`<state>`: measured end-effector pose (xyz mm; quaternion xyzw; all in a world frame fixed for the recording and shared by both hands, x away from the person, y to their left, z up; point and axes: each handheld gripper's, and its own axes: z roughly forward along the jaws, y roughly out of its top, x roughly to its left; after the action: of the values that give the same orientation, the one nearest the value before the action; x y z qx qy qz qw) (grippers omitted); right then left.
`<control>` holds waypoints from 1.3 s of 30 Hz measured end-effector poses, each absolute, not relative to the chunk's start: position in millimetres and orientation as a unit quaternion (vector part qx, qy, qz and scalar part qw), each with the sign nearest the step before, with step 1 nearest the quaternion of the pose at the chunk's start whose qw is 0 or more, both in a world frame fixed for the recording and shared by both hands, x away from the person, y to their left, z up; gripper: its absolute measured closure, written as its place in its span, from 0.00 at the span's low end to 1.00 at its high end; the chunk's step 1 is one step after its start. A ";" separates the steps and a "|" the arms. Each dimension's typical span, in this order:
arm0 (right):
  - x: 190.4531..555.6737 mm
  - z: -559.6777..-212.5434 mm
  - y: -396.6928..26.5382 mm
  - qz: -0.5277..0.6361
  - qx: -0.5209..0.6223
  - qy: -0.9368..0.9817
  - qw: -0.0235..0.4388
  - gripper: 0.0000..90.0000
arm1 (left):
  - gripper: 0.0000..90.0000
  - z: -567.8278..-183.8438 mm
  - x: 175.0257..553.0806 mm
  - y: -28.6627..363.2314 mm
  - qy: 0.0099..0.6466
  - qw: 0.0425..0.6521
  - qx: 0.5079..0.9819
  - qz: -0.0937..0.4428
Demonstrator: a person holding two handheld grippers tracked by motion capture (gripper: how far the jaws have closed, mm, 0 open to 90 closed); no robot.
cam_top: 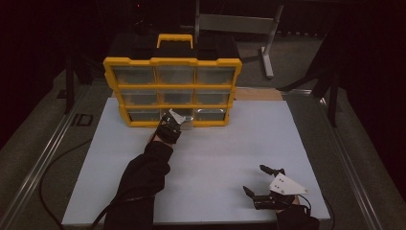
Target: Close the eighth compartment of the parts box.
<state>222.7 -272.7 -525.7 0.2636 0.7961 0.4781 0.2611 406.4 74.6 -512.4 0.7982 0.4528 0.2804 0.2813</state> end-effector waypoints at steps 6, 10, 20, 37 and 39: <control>222.9 -525.8 -272.9 0.479 0.264 0.795 0.261 0.10 | 1.00 -511.9 410.2 73.4 0.455 0.283 0.797 0.278; 222.9 -525.8 -272.9 0.479 0.264 0.796 0.261 0.10 | 1.00 -511.8 412.7 72.7 0.453 0.283 0.798 0.280; 223.0 -526.1 -273.1 0.479 0.265 0.795 0.260 0.10 | 1.00 -511.2 416.9 72.1 0.455 0.288 0.792 0.287; 222.8 -526.4 -273.1 0.480 0.266 0.795 0.257 0.10 | 1.00 -513.8 424.8 69.8 0.455 0.286 0.791 0.293; 222.8 -526.4 -273.4 0.480 0.268 0.795 0.257 0.10 | 1.00 -514.3 426.0 69.7 0.456 0.286 0.790 0.293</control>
<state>222.8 -273.4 -526.4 0.2682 0.7946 0.4805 0.2567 426.0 69.7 -514.3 0.7901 0.4564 0.2927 0.2858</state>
